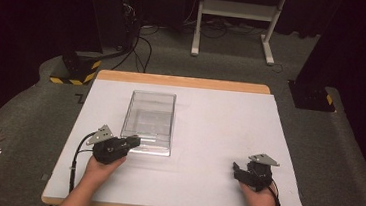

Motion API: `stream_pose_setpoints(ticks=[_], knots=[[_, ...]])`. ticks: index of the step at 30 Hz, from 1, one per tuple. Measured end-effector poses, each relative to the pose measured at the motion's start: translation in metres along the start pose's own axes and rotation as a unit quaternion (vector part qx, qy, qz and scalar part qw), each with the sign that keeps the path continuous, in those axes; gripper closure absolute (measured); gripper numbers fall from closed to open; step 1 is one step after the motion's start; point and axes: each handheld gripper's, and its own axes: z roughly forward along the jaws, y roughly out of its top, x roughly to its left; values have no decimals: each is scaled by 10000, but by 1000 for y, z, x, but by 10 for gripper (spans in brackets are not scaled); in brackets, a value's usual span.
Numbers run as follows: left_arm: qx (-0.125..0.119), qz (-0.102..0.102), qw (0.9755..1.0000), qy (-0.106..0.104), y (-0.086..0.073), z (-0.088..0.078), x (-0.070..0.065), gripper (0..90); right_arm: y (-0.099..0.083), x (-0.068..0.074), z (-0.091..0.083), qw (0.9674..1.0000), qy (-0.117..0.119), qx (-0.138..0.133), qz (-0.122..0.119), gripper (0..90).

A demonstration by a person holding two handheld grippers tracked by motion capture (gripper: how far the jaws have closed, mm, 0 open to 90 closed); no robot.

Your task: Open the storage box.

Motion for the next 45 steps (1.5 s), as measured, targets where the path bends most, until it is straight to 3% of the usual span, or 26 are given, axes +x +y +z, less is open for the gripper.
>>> stream_pose_setpoints(ticks=[5,23,45], knots=[[0,-42,9998,-170,1,2,3,777,0,0,0,10000,2,-1,1,251],[63,93,9995,-311,-1,-3,4,821,0,0,0,10000,-2,-4,-2,252],[21,127,9988,-479,-11,-17,-7,840,0,0,0,10000,-11,-6,0,253]])
